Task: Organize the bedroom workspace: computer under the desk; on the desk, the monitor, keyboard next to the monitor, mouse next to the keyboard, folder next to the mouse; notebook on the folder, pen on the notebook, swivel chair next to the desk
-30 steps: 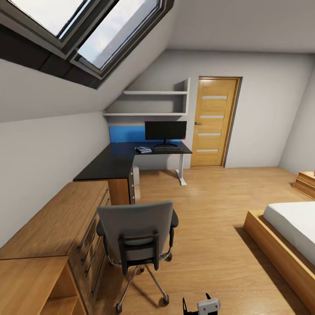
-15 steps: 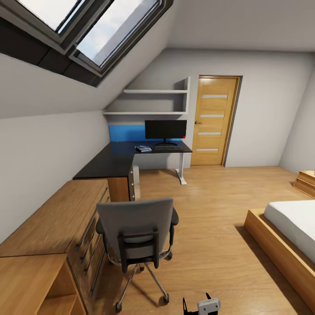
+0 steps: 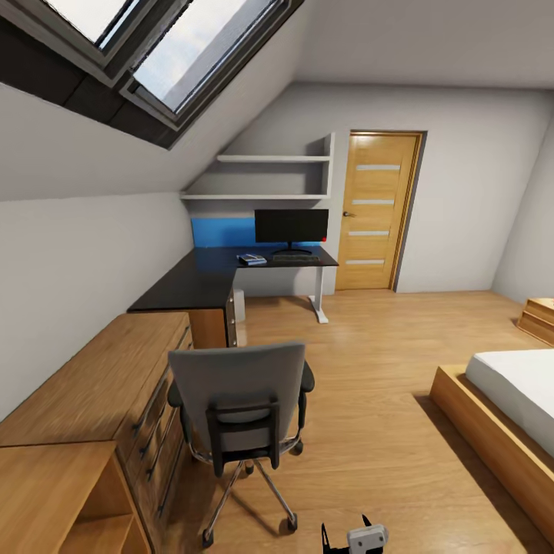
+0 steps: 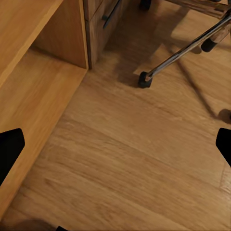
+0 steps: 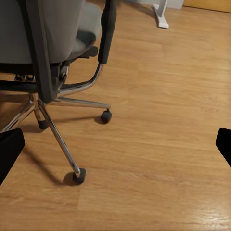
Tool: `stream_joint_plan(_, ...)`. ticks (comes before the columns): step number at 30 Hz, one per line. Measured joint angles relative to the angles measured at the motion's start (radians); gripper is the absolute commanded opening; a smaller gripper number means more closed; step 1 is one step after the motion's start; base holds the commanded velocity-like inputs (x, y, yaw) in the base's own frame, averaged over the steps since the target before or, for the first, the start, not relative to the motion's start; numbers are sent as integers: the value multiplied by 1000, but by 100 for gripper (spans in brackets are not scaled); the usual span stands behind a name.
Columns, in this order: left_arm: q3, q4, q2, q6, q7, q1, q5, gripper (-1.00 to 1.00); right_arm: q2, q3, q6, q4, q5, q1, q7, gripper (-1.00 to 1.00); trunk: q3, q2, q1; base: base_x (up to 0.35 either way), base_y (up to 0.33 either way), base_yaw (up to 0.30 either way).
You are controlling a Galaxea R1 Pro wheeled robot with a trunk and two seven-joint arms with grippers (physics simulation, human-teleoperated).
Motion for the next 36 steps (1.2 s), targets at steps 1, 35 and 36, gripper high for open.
stream_joint_plan(1,0,0,0,0,0,0,0,100,0,0,0,0,0,0,0,100,-3,-7,4,0,0,0)
stream_joint_plan(35,-2,0,0,-1,2,0,-7,100,0,3,3,1,0,0,0,100,-110,-245,134,0,0,74)
stream_joint_plan(36,-2,0,0,-1,1,0,-7,100,0,3,3,1,0,0,0,100,-113,-252,138,0,0,249)
